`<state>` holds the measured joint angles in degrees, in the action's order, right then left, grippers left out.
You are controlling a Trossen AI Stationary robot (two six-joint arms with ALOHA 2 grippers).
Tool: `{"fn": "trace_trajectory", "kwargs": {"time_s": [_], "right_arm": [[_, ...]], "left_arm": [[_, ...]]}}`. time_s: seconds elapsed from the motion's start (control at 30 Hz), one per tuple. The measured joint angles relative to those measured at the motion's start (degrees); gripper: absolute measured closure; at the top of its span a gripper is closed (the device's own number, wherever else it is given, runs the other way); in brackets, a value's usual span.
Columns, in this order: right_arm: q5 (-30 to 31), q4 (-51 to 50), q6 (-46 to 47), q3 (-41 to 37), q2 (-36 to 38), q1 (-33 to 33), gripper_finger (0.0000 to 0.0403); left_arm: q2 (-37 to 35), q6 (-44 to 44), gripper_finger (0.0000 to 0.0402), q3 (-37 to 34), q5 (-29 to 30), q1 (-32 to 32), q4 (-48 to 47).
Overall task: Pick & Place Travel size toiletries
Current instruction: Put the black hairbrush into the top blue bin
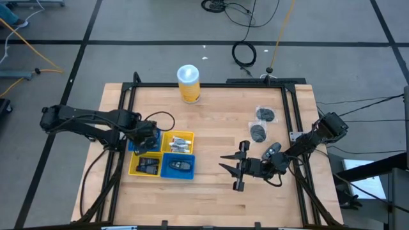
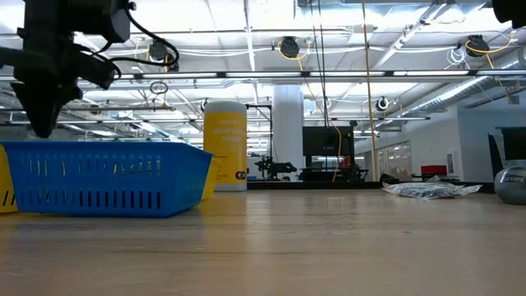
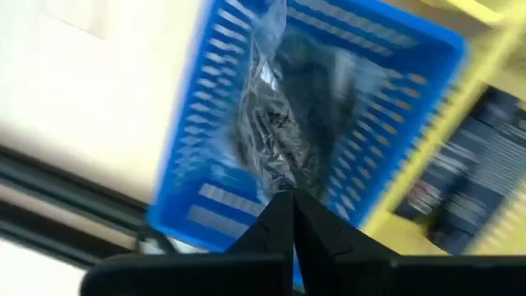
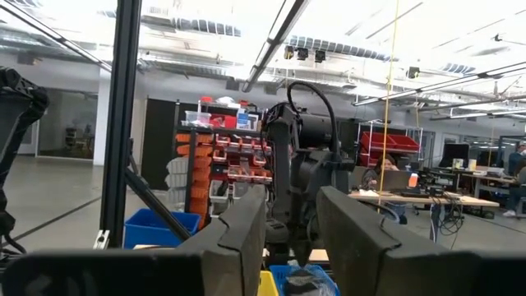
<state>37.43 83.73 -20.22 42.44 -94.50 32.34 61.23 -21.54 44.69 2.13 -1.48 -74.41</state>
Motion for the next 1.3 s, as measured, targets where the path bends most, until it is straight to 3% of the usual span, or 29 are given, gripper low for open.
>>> {"fn": "trace_trajectory", "kwargs": {"time_s": [0.17, 0.37, 0.5, 0.73, 0.87, 0.93, 1.07, 1.17, 1.23, 1.3], "right_arm": [[0.0, 0.0, 0.0, 0.0, 0.0, 0.0, 0.0298], [0.0, 0.0, 0.0, 0.0, 0.0, 0.0, 0.0298], [0.0, -0.1, 0.0, 0.0, 0.0, 0.0, 0.0298], [0.1, -2.6, -0.6, 0.0, 0.0, 0.0, 0.0298], [1.5, -11.4, -1.5, -0.2, 0.0, 0.2, 0.0298], [7.6, -15.1, -3.2, -0.3, 0.1, 0.8, 0.0299], [30.3, -22.0, -6.0, -0.3, 3.8, 3.7, 0.0304], [44.7, -25.8, -5.9, -0.3, 7.4, 6.9, 0.0307], [51.5, -25.5, -5.7, -0.3, 9.4, 9.3, 0.0308], [52.3, -25.3, -4.1, -0.7, 11.3, 11.5, 0.0308]], "left_arm": [[0.0, -1.0, 0.0378, 0.0, 6.5, -1.4, -1.5], [-0.3, -1.0, 0.0331, 0.0, 7.2, -4.5, -4.5], [-0.3, -2.1, 0.03, 0.0, 11.4, -6.3, -4.4], [-0.4, -0.3, 0.0316, 0.0, 12.2, -3.5, 12.9], [-0.8, -0.6, 0.0348, 0.0, 15.4, 1.3, 27.9], [-0.8, -0.5, 0.0366, 0.0, 17.7, 4.8, 36.9], [0.5, 4.1, 0.0397, 0.0, 21.0, 12.4, 55.0], [3.0, 8.5, 0.0391, 0.0, 23.1, 17.6, 67.2], [5.3, 11.3, 0.0383, 0.1, 23.6, 20.3, 74.8], [8.0, 14.0, 0.0377, 0.1, 23.7, 22.4, 79.8]]}}
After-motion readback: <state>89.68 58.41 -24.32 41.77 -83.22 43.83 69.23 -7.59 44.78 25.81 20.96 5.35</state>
